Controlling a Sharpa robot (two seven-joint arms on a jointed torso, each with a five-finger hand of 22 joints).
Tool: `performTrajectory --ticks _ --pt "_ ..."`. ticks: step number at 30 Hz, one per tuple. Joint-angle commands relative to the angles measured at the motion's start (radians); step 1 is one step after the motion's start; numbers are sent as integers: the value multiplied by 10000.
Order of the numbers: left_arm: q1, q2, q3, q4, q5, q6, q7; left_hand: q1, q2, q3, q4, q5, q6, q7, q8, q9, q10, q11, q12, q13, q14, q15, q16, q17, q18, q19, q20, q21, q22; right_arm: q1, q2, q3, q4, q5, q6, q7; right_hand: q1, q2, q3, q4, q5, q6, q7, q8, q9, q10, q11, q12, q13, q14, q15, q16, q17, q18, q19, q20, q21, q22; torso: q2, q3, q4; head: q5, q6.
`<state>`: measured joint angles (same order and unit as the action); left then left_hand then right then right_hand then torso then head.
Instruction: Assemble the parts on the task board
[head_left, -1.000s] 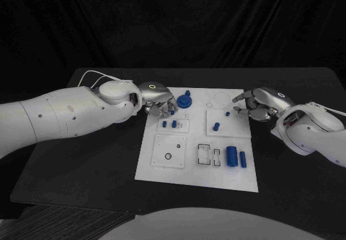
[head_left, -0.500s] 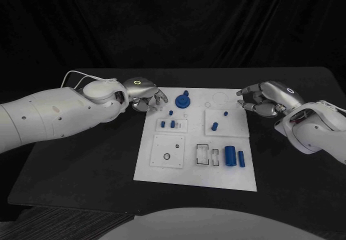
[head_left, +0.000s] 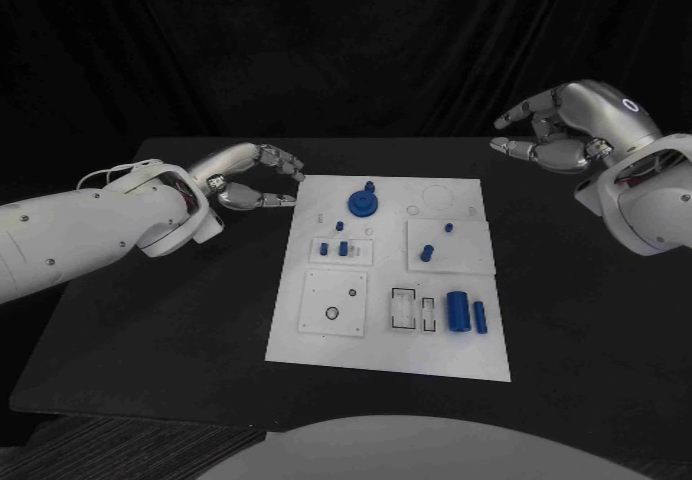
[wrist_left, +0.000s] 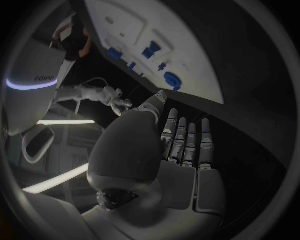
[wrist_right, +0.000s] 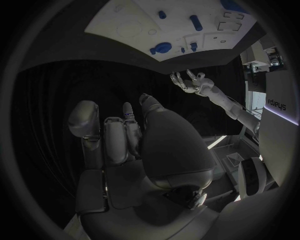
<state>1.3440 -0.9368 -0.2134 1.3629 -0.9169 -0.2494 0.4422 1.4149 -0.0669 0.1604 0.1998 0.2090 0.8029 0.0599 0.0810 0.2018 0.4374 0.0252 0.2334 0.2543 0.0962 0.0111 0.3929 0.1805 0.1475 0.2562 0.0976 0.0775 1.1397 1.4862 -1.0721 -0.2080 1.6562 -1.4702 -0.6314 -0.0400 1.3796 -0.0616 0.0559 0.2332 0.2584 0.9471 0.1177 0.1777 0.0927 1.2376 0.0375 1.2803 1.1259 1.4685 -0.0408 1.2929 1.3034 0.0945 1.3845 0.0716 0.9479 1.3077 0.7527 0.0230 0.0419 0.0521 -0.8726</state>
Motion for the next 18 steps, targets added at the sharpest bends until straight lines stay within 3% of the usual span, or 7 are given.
performTrajectory --ticks 1,3,7,9,11,16,18 --pt "28 -44 10 255 5942 1928 2035 -416 120 -653 608 820 -293 -100 -133 -157 -1435 -102 -629 -814 -763 -194 -2503 -1193 62 -1326 -208 -259 -2418 186 79 5 97 -1418 830 -1213 149 -123 -104 53 -381 29 -7 -50 -5 -2788 -42 -2984 -3259 240 38 13 42 180 51 -10 83 1015 -10 -18 -15 -77 0" --pt "27 -30 9 391 7246 2466 2365 -497 244 -1106 868 843 -668 -131 -114 -330 -2120 -158 -938 -1253 -892 -181 -3263 -1539 72 -1839 -208 -315 -4001 271 185 5 71 -1900 895 -1095 376 -138 -35 164 297 98 -23 -76 1 -3219 -10 -4447 -4333 318 9 161 158 89 228 -26 463 1133 -24 -32 4 -123 0" --pt "5 84 6 544 8470 3148 2781 -831 679 -2511 943 578 -3595 -508 -325 -1283 -3128 -502 -1348 -2063 -962 -13 -3929 -1805 215 -2159 99 -402 -6271 315 396 5 9 -2712 1181 -811 1142 -322 403 85 1250 574 -254 77 171 -2910 -137 -6400 -5874 568 -224 749 669 -96 675 -242 1714 1517 -69 -85 69 -243 0" --pt "-33 136 5 570 8736 3368 2940 -929 759 -2750 954 416 -4261 -641 -407 -1508 -3274 -604 -1388 -2204 -962 76 -3929 -1805 199 -2120 172 -399 -6518 295 514 4 -52 -2919 1380 -716 1172 -388 467 159 1161 560 -358 28 202 -2794 -142 -6876 -6256 547 -239 699 622 -72 658 -343 1680 1517 -77 -100 67 -270 0" --pt "-140 214 4 593 8989 3537 3191 -1170 875 -2890 956 404 -4281 -632 -402 -1570 -3300 -562 -1369 -2253 -962 90 -3929 -1805 190 -2100 178 -397 -6670 190 673 4 -152 -3111 1685 -591 1386 -508 1050 336 -392 554 -297 -104 281 -2607 -115 -7921 -7091 510 -265 606 535 -102 621 -308 1605 1510 -101 -127 97 -335 23" --pt "-381 283 2 634 9252 3554 3659 -1088 1234 -3109 930 985 -3804 -379 -354 -1577 -3229 -370 -1193 -2251 -962 -239 -3929 -1805 226 -2171 -127 -457 -7690 -183 971 4 -363 -3307 2118 -281 1282 -976 1714 410 -581 469 -339 -324 387 -3336 68 -9264 -8089 372 -118 320 266 -32 452 -192 1167 1415 -201 -241 169 -479 225" --pt "-495 251 1 651 9311 3532 3781 -1007 1330 -3205 930 1080 -3868 -405 -372 -1586 -3267 -393 -1182 -2254 -962 -263 -3929 -1805 168 -2409 -204 -595 -9286 -342 1078 4 -446 -3341 2267 -197 1194 -1086 1812 340 -872 380 -360 -430 412 -4004 51 -9632 -8343 97 -94 -147 -148 103 103 -148 322 1223 -226 -294 194 -524 316"
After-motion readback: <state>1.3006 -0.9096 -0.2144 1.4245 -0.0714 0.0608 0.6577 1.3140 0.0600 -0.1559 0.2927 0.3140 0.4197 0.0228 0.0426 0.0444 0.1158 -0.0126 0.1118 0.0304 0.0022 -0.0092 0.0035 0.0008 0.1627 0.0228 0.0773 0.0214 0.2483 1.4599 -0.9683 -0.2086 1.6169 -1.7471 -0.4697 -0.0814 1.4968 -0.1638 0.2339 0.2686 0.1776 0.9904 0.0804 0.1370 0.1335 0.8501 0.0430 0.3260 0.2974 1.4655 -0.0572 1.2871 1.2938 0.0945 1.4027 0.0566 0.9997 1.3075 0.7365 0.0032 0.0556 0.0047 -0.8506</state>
